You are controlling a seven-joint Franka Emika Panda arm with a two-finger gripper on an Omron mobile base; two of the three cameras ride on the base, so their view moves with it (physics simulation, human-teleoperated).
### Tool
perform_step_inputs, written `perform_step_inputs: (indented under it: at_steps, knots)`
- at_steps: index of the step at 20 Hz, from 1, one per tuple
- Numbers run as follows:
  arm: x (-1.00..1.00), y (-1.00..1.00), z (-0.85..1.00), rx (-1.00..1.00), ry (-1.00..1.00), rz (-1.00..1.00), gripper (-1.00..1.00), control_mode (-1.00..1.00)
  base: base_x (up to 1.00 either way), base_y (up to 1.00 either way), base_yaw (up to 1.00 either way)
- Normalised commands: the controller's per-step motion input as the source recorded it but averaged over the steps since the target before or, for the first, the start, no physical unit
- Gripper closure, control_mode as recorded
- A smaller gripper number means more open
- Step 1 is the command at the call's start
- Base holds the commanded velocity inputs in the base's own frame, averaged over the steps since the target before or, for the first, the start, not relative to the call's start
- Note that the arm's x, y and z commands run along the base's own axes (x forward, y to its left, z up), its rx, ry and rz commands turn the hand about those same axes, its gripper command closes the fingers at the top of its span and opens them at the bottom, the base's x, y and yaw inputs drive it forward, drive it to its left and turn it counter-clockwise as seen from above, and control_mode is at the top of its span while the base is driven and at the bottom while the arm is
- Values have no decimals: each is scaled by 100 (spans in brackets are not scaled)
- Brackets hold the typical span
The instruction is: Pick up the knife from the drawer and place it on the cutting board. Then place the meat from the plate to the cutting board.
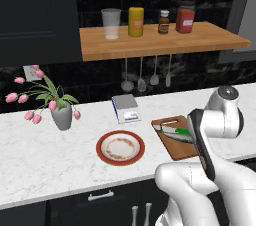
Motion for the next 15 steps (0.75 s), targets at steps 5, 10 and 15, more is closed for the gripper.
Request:
perform_step_inputs:
  at_steps: [5, 10, 15]
  knots:
    - [-8, 0, 40, 4, -16, 0, -100, -100, 0, 0, 0]
    - [-10, 0, 48, 3, -7, 0, -100, -100, 0, 0, 0]
    - [0, 0, 36, 3, -2, 0, -100, -100, 0, 0, 0]
